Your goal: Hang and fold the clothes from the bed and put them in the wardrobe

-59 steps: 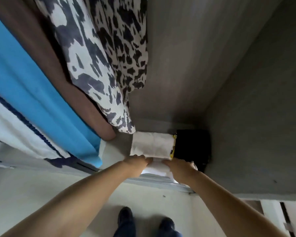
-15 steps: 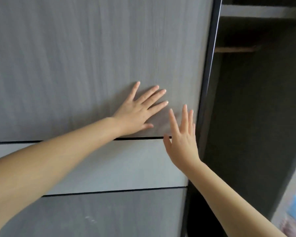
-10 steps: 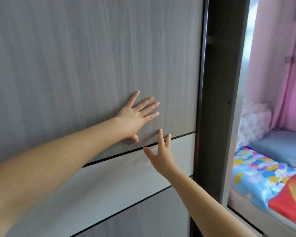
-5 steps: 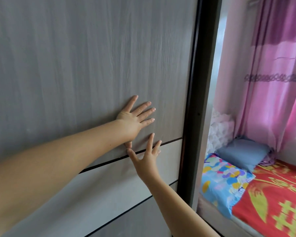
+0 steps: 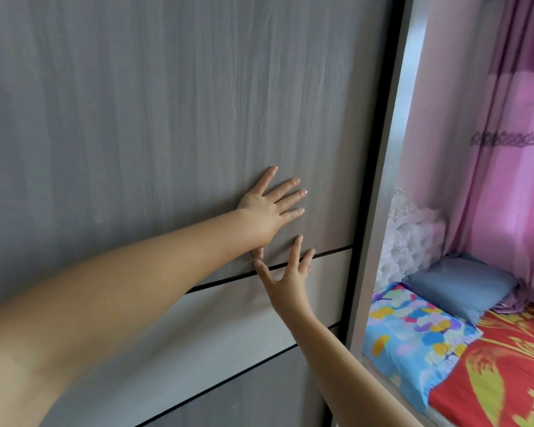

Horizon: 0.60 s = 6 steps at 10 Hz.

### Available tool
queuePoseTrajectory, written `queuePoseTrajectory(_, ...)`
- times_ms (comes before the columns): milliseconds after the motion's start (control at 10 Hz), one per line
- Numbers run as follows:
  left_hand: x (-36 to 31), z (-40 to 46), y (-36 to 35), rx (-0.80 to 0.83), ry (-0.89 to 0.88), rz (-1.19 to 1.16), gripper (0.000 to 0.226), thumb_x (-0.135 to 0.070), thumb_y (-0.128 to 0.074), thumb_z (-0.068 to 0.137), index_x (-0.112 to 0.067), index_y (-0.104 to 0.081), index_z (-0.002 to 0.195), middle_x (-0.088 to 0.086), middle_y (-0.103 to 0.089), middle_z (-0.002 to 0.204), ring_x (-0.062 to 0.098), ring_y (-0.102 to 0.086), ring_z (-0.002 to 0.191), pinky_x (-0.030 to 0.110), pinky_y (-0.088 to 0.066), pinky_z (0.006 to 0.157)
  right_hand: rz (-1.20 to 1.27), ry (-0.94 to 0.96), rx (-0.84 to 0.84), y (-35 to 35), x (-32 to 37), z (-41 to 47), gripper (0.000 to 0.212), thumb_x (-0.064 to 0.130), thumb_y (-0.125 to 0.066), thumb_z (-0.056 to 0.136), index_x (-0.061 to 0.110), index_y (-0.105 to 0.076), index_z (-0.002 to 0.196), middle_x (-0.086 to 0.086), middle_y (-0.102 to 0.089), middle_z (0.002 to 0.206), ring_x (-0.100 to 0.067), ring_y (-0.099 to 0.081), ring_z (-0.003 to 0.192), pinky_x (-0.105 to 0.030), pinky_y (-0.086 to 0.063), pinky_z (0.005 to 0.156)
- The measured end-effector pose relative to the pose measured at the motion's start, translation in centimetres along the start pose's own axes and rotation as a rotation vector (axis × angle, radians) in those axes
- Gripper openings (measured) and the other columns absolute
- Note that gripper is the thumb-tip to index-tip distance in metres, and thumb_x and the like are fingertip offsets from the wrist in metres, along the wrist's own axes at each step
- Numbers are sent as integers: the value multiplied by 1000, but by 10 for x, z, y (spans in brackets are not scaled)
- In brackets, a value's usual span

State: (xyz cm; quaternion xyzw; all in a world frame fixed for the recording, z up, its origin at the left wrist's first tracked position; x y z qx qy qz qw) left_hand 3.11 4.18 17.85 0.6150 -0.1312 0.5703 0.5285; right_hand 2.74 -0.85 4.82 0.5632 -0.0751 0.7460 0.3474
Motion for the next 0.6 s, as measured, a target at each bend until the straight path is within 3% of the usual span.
queuePoseTrajectory(400,-4,2,2,14,-4,-14,121,-61,-69,71,-24,14,151,7,32,154,30,31,140,62,24,97,-27,-8,61,3,2,-1,101,49,-63,86,40,17,147,-1,35,153,-34,25,143,-53,-3,115)
queuePoseTrajectory(500,1,-1,13,-37,3,-75,111,-55,-66,78,-22,10,152,8,28,155,31,29,141,62,23,99,-42,-2,112,8,3,1,97,42,-63,89,41,16,147,0,34,154,-29,20,145,-48,-8,116)
queuePoseTrajectory(600,-31,-19,14,-64,-8,-250,78,-34,-55,92,-17,-9,153,13,17,158,30,20,145,63,17,105,-1,20,176,25,-5,-8,89,27,-63,92,39,3,150,-2,22,158,-15,6,147,-28,-15,112)
Point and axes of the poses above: each hand's wrist, its own z-axis towards the middle knuckle, its own y-axis out of the back of the hand, x = y × z, the point moved 9 cm from there along z, towards the middle knuckle
